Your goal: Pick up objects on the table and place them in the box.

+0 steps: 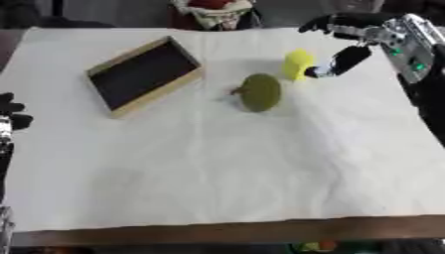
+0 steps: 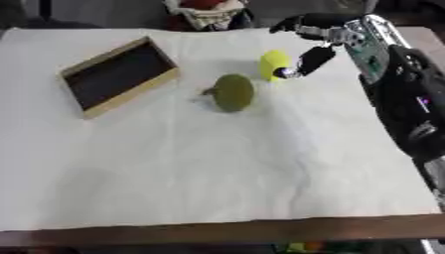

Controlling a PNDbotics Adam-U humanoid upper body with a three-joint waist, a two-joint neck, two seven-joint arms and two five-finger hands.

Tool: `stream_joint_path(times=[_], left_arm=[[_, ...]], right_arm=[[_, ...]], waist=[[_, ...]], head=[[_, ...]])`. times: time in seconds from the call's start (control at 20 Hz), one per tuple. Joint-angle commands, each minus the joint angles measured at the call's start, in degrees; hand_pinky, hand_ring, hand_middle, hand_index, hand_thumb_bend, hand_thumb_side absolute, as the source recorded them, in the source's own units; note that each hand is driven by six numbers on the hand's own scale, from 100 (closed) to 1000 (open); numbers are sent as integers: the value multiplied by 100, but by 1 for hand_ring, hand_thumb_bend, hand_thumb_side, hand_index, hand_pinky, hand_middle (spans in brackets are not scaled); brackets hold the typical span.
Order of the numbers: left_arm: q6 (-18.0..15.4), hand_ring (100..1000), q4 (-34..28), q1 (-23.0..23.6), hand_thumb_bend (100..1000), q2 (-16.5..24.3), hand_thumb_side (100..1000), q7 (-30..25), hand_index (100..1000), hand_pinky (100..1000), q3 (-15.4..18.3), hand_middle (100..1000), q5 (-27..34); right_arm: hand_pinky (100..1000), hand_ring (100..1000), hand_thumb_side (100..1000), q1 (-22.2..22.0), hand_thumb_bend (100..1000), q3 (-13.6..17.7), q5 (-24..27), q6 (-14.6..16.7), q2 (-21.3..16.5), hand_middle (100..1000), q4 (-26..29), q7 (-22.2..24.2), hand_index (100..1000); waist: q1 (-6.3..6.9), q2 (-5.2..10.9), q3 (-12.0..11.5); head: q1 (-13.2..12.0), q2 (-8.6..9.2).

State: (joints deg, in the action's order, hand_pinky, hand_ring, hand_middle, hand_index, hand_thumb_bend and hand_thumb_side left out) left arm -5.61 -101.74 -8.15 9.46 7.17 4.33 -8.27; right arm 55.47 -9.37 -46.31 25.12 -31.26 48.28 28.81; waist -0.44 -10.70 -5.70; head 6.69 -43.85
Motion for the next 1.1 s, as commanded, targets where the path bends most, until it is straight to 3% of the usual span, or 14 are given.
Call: stream_joint_path(times=[0.05,1.1], left_arm=[[-7,588,-62,-70,100,89,706,-21,757,663,-10,593,14],[-14,587,-74,-103,100,66,708,-70,757,664,-56,592,23]], right_arm=[[886,964,497,163,410,137,-189,-15,-30,957,-127,-126,1000],[864,946,499,398,318,525,-563,-302,418,937,-930,-579,1000]], waist=[[13,67,-7],[50,-15,-105]], head=[[23,-27],[133,-27]])
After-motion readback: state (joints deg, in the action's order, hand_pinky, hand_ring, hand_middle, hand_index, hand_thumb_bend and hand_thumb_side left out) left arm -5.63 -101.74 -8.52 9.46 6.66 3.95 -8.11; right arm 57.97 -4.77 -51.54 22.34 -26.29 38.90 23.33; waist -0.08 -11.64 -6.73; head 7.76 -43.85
